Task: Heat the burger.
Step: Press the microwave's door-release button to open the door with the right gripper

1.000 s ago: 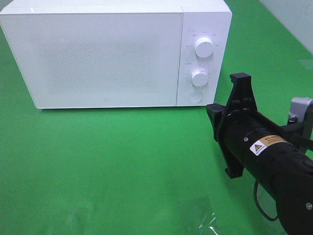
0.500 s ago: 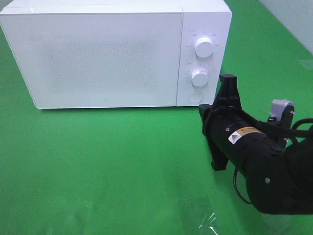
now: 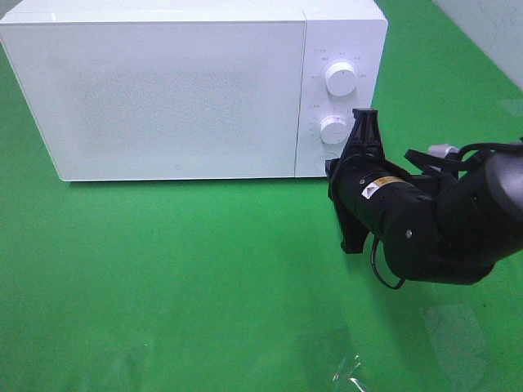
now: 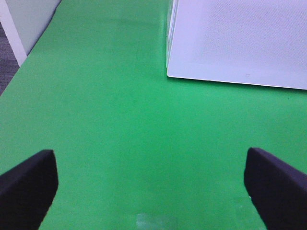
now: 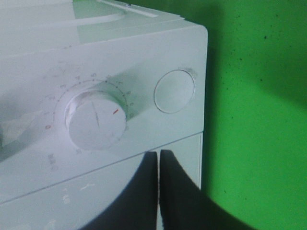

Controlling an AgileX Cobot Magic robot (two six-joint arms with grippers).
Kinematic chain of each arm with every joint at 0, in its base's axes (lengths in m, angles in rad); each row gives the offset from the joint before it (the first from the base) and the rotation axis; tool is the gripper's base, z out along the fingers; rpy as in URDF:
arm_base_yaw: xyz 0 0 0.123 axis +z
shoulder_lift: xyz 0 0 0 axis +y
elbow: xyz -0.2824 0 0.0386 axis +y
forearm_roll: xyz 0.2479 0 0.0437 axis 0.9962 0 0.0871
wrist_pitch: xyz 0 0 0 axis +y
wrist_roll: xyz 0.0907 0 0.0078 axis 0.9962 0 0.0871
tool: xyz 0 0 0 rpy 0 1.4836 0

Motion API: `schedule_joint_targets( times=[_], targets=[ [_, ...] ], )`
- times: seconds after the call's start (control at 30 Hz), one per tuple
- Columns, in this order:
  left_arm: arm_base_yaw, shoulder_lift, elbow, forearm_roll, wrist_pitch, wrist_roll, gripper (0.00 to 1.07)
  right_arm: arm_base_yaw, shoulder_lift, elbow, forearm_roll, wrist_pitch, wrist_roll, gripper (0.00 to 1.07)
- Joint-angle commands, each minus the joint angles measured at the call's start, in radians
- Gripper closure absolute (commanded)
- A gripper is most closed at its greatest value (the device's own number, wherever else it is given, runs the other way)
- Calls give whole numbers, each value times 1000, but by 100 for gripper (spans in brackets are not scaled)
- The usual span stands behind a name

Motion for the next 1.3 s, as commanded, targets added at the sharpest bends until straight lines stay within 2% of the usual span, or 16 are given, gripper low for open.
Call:
schedule_joint_targets(
  times=[0.03, 0.37, 1.0, 1.13, 1.3],
  targets=[
    [2, -14, 3, -3, -9, -6, 9, -31, 24, -43, -36, 38, 0, 107],
    [2, -12, 3, -3, -9, -6, 9, -77, 104, -141, -39, 82, 13, 107],
    [2, -4, 3, -1, -9, -6, 9, -116, 206, -263, -35, 80, 23, 107],
    [2, -4, 3, 0, -9, -6, 9, -116, 207, -270, -14, 28, 26, 107],
    [2, -4, 3, 0, -9, -6, 9, -116, 206, -270, -8, -129, 26, 107]
  ],
)
